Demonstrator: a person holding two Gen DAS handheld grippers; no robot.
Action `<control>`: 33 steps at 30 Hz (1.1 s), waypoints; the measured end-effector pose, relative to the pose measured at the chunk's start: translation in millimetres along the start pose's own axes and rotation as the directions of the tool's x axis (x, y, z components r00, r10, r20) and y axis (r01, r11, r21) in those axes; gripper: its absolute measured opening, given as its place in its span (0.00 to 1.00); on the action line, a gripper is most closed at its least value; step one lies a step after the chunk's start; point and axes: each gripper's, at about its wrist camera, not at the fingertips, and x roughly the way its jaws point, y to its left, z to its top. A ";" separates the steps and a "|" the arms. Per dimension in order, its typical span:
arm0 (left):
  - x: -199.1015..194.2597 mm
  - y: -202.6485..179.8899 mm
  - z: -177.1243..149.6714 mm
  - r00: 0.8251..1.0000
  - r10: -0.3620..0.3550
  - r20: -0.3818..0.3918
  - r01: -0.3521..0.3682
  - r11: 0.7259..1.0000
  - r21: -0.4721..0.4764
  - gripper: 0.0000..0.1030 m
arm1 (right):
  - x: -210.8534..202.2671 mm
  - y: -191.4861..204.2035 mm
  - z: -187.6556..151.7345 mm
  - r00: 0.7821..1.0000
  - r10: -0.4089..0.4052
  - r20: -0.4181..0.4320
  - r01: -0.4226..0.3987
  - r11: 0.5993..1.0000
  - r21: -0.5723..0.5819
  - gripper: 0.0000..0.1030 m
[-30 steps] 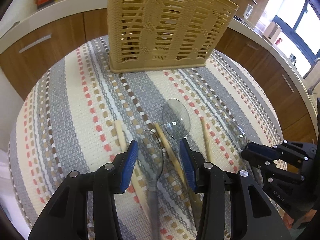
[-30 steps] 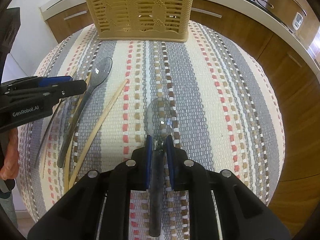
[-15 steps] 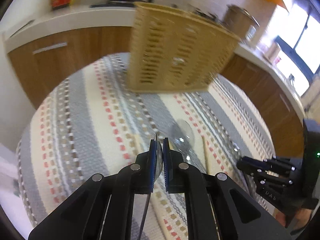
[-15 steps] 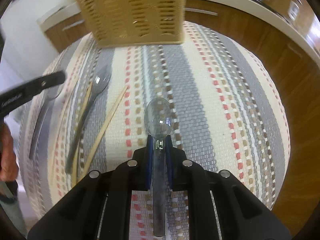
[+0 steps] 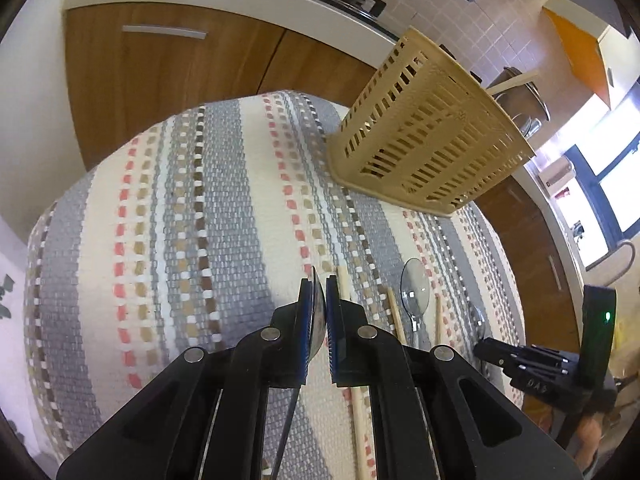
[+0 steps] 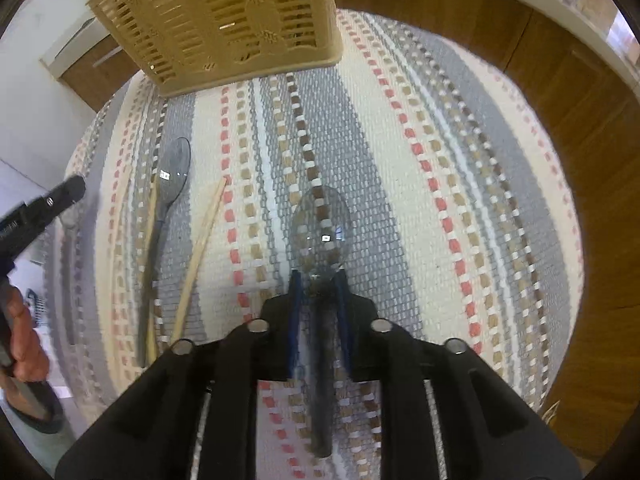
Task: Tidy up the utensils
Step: 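Grasp a clear spoon with the left tool while the right tool lifts its spoon, then lift both held clear spoons and carry them over the tan holder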
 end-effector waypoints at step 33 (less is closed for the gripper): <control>-72.7 -69.3 21.8 0.959 -0.147 0.244 0.106 0.980 0.171 0.05 | -69.3 30.6 7.2 0.942 0.113 0.317 -0.058 0.982 -0.180 0.00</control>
